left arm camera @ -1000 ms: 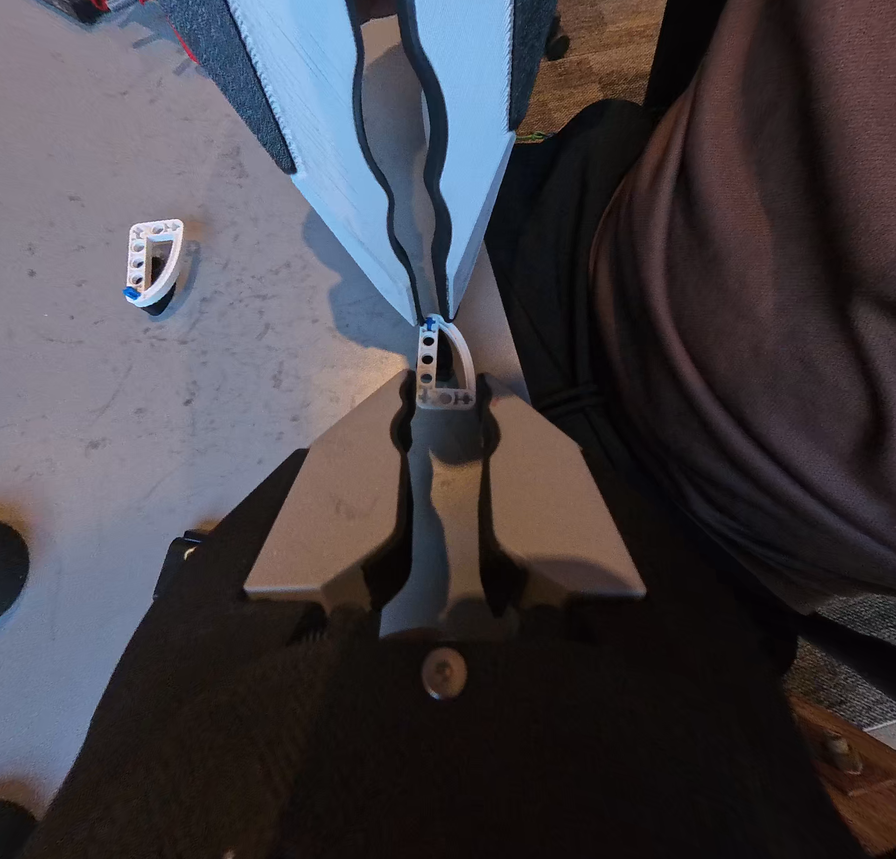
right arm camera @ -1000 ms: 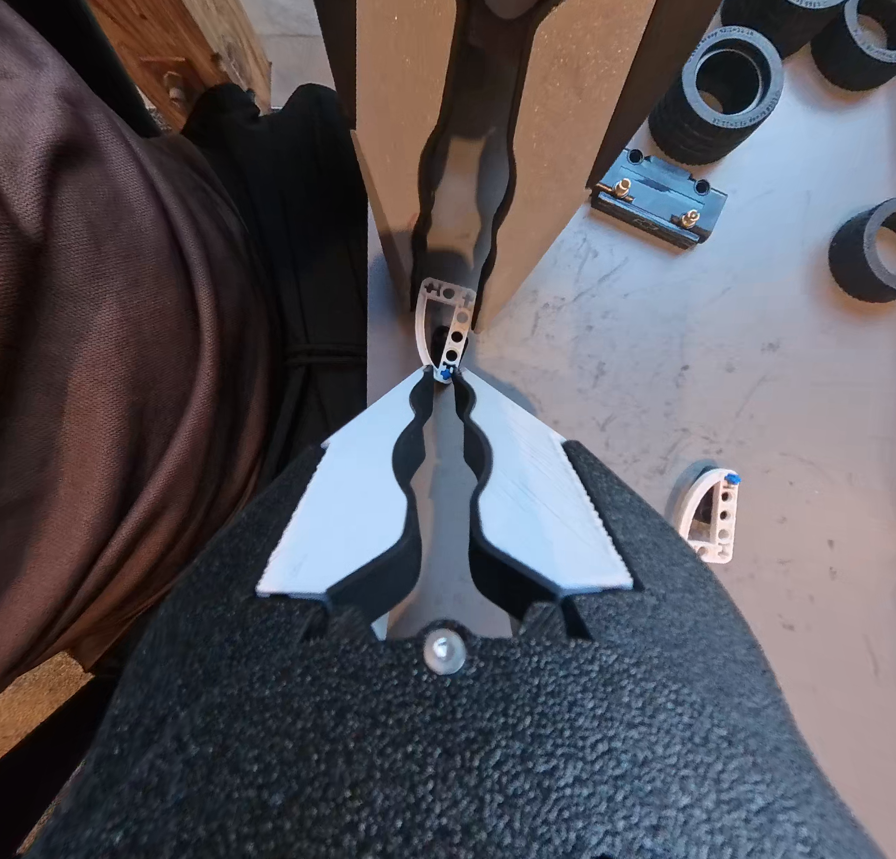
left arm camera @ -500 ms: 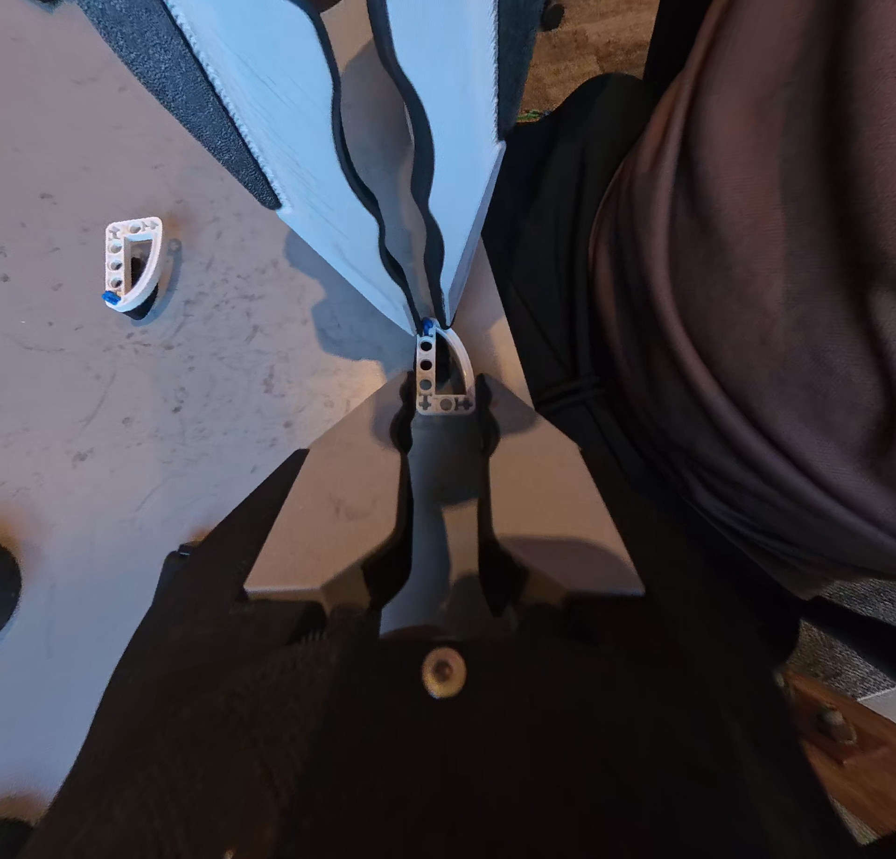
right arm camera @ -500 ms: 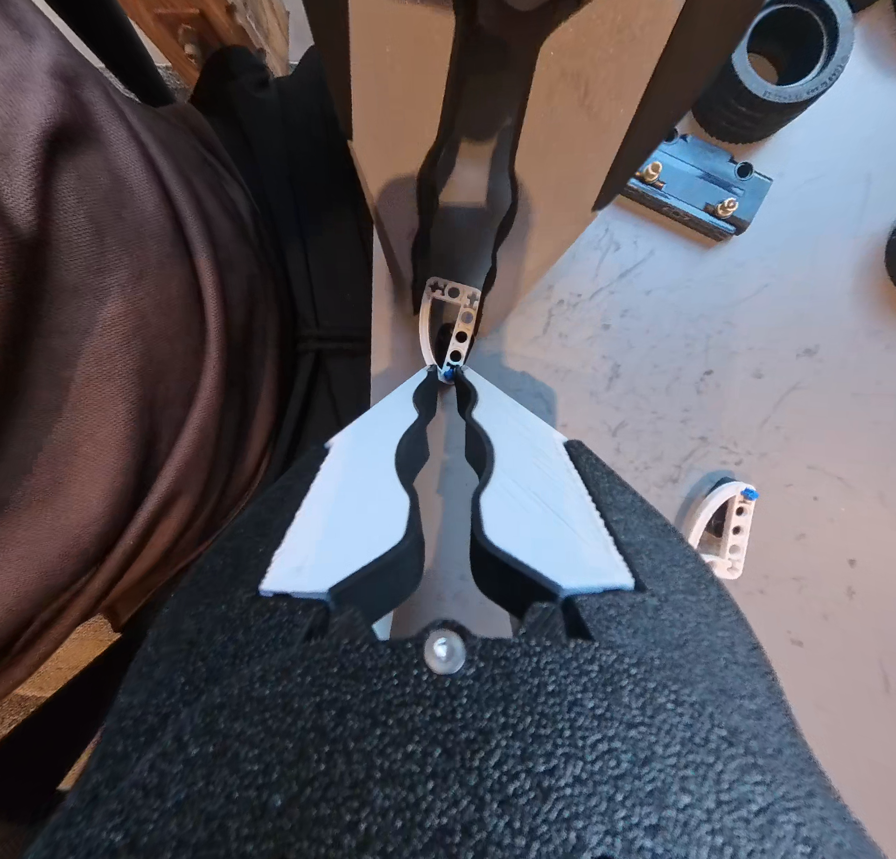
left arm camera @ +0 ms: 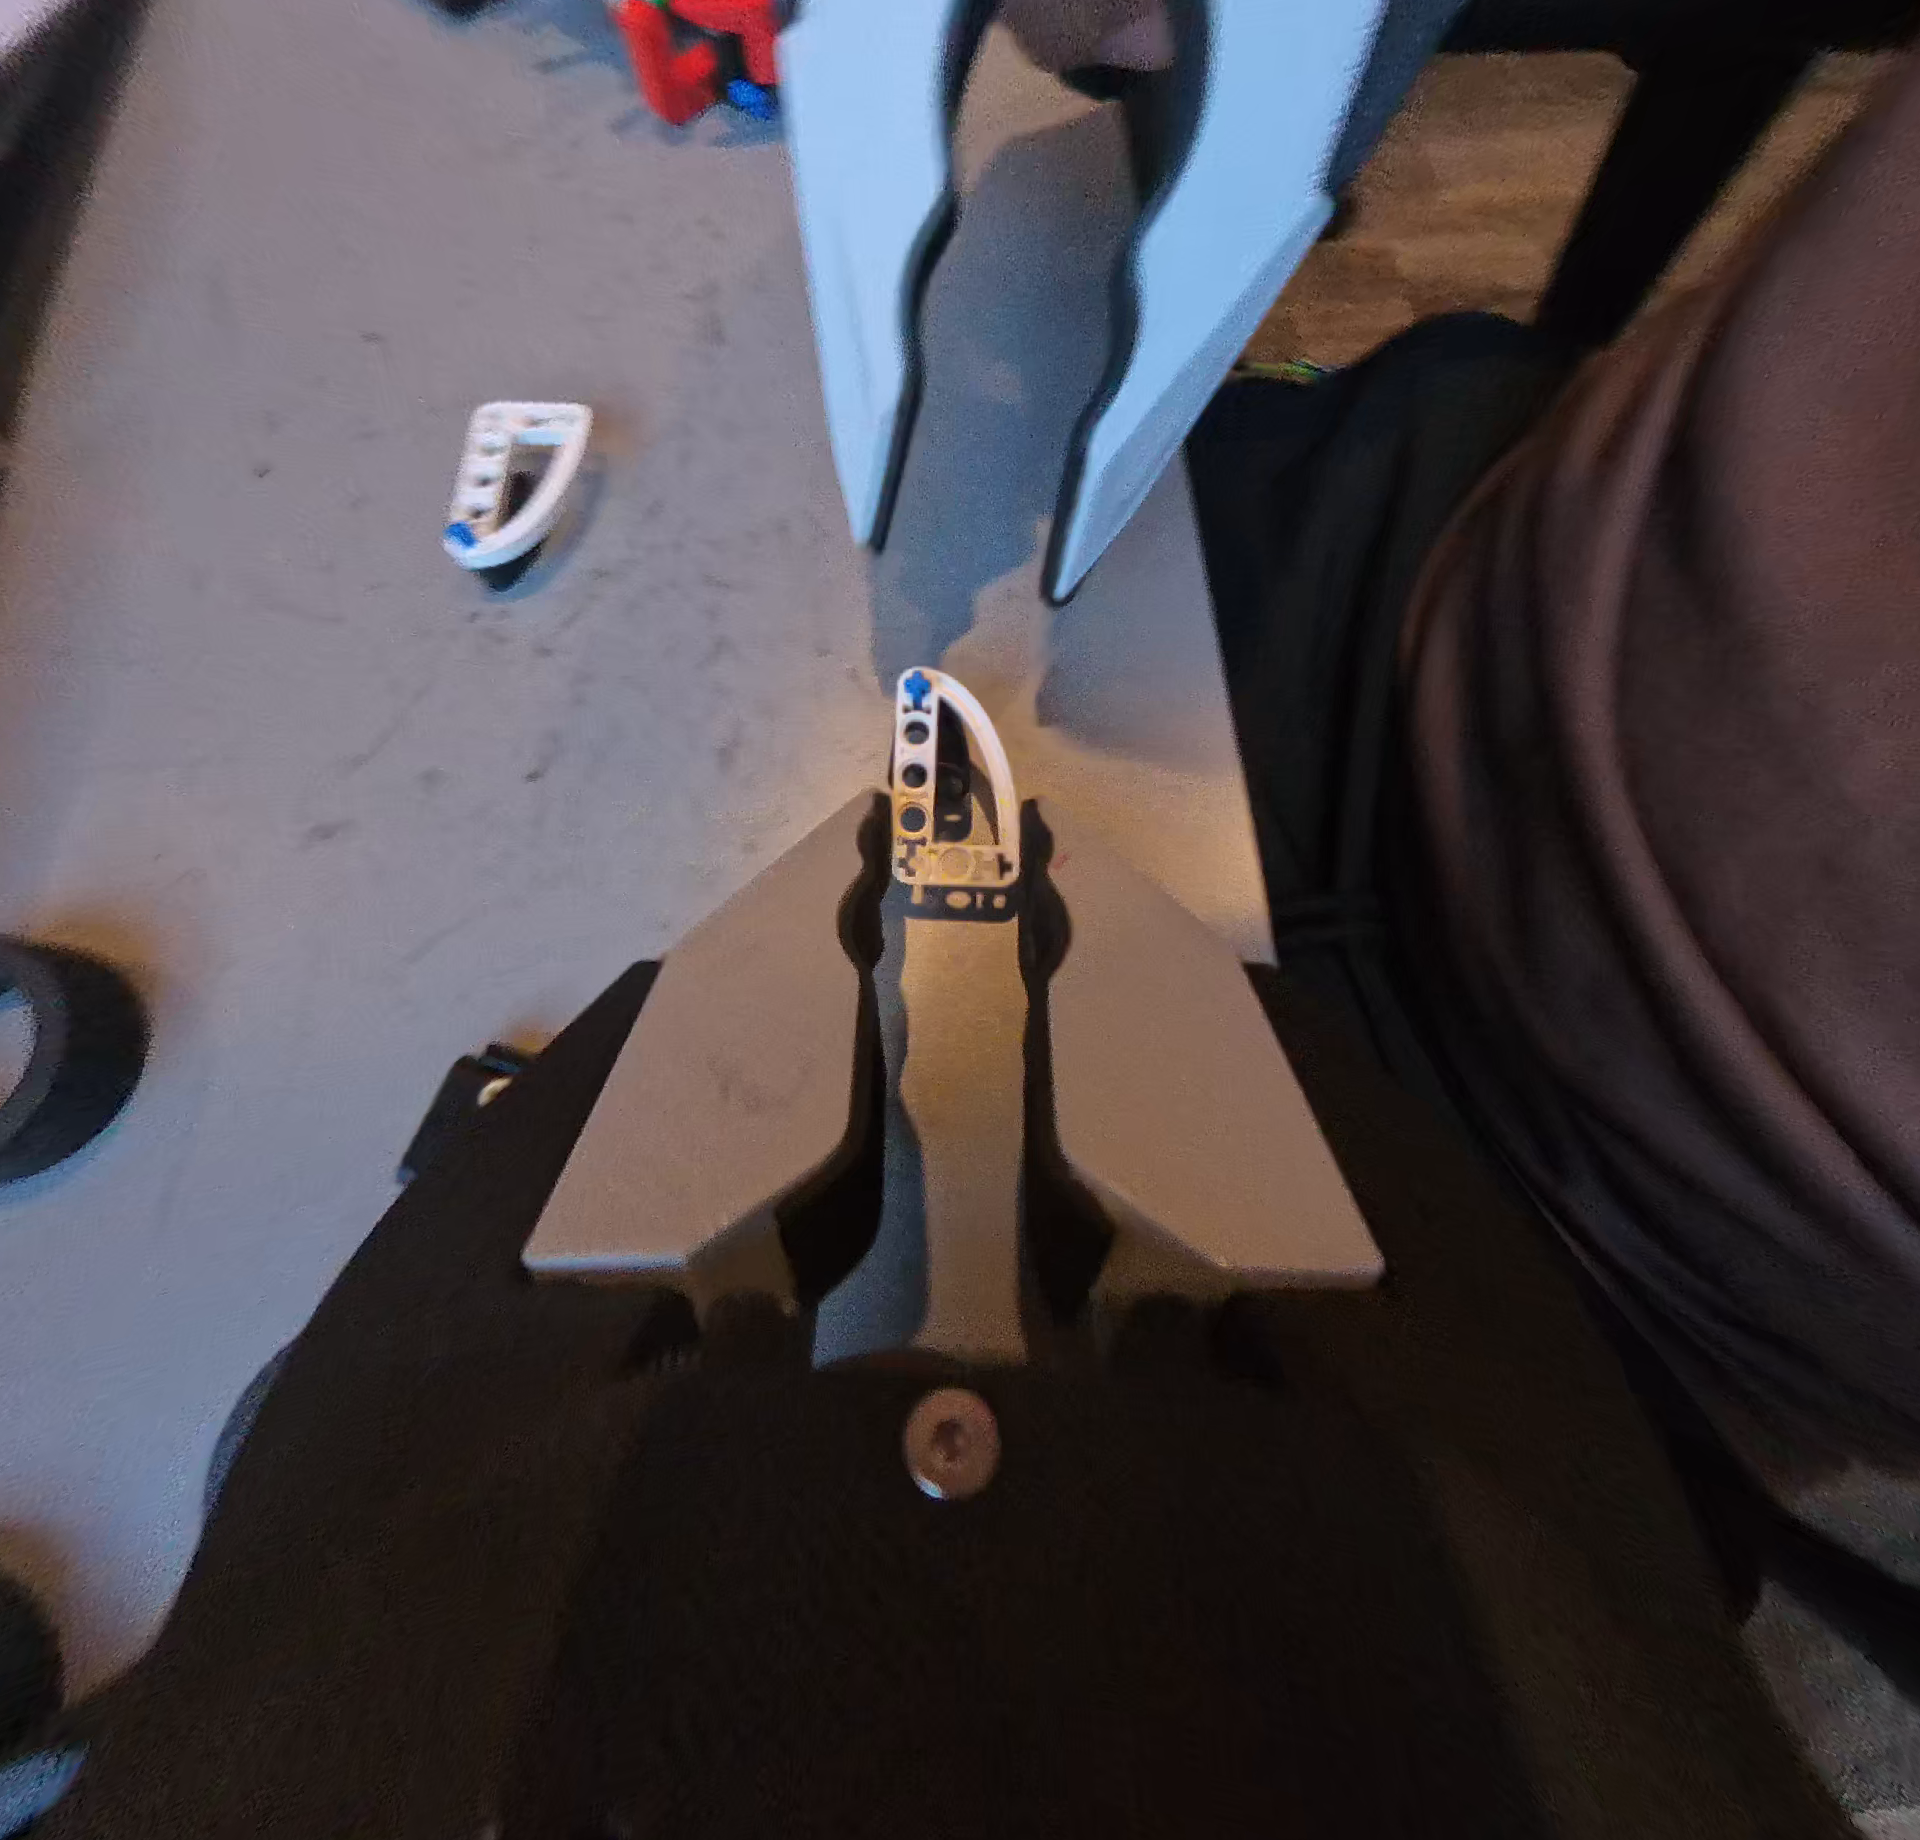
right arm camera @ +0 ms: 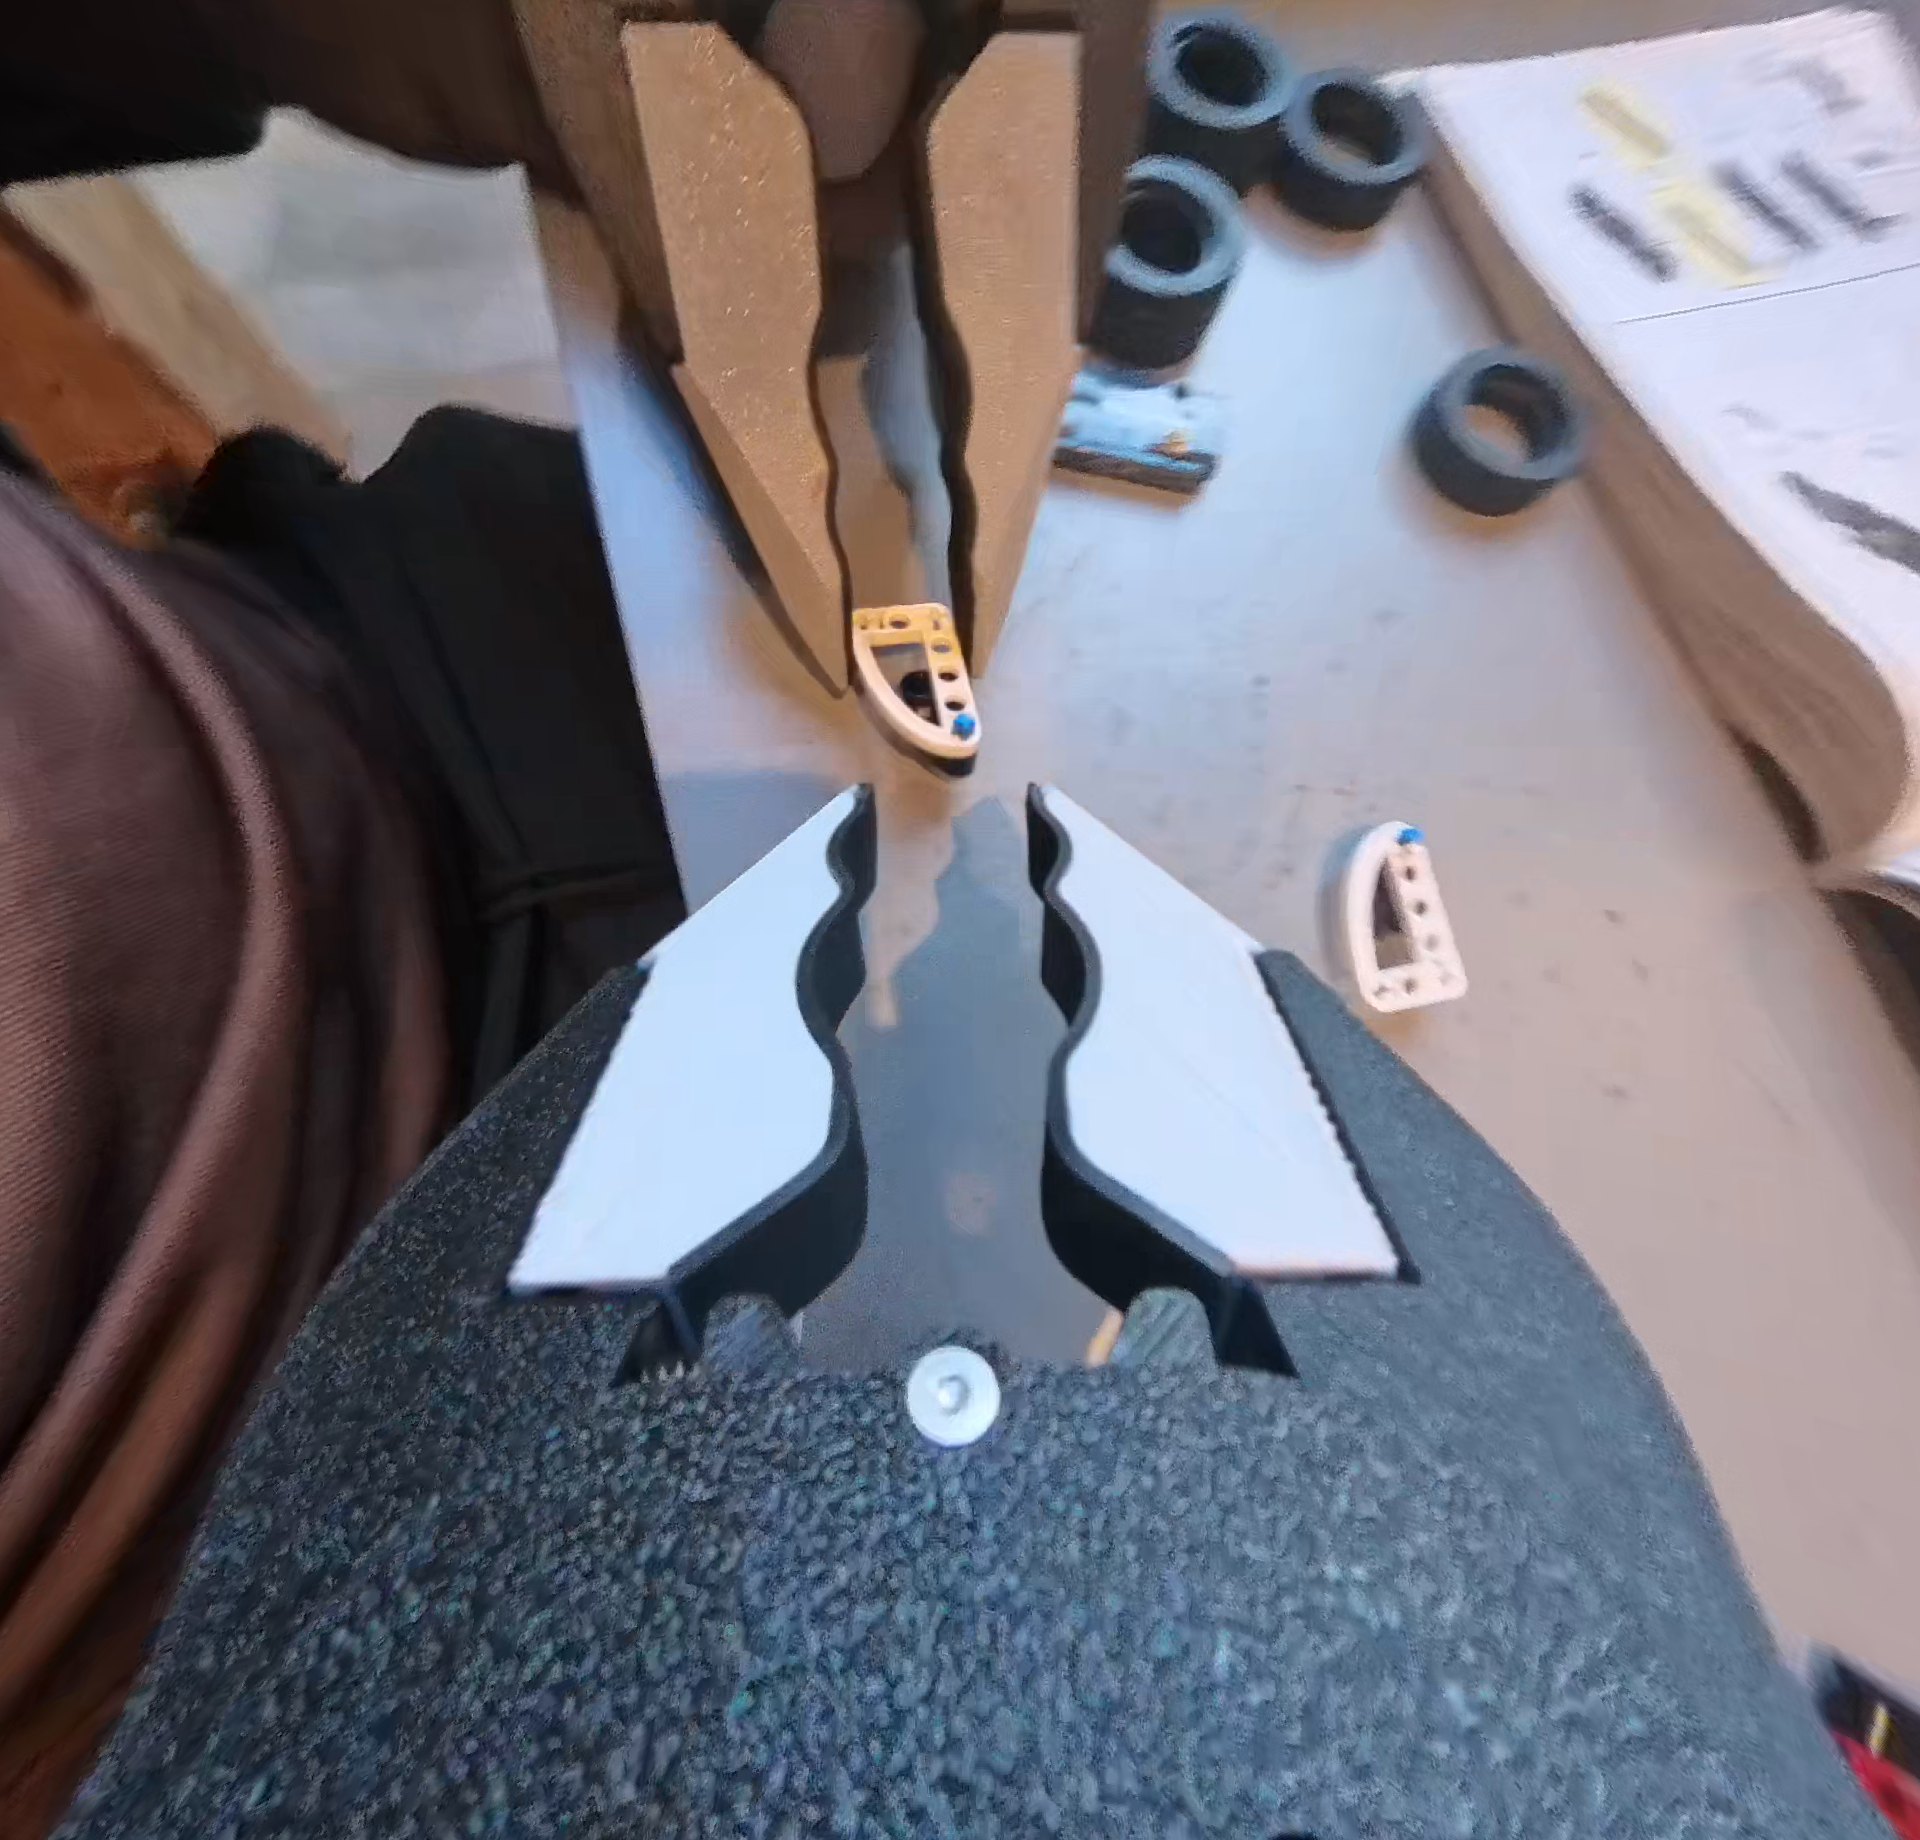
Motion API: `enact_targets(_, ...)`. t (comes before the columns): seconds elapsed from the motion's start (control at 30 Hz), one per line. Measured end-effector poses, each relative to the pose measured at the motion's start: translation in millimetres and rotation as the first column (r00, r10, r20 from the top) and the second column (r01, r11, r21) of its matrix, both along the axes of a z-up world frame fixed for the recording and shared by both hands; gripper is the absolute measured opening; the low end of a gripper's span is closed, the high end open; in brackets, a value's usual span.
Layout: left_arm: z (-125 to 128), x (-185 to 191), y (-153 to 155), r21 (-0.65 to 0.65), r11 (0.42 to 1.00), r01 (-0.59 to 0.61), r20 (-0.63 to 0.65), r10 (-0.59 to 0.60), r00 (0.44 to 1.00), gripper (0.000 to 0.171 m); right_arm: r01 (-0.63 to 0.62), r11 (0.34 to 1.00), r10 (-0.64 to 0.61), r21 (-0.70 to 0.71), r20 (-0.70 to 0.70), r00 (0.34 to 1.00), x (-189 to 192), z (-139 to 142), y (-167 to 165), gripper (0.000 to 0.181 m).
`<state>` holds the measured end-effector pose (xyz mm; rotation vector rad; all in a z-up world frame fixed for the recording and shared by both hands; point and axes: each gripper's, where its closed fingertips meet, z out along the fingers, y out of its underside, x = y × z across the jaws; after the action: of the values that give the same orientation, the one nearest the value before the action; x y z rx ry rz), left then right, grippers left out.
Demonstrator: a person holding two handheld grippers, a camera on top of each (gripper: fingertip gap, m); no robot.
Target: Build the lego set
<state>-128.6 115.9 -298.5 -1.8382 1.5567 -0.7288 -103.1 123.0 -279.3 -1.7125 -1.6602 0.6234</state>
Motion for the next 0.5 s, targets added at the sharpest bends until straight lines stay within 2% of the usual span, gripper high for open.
enact_targets(0.17,-4.7,-5.6,36.4,0.025,0.968,-0.249,-0.057,0.25,0.967,0.021,0.146,0.989,-0.143,0.024,-0.094,0.985,21.2,9.9,11.8,0.025)
enact_targets(0.3,-5.0,-2.8,56.1,0.01,0.901,-0.433,-0.046,0.433,0.9,0.021,0.193,0.98,-0.185,0.058,-0.122,0.975,30.7,7.0,13.8,0.021)
enact_targets(0.4,-5.1,-3.6,59.8,-0.012,0.855,-0.519,-0.051,0.518,0.854,0.022,0.234,0.969,-0.223,0.078,-0.122,0.967,36.7,0.6,19.5,0.02)
enact_targets(0.5,-4.5,1.0,50.1,-0.067,0.83,-0.554,-0.045,0.552,0.833,0.034,0.25,0.965,-0.24,0.076,-0.113,0.964,41.7,-6.4,22.6,0.02)
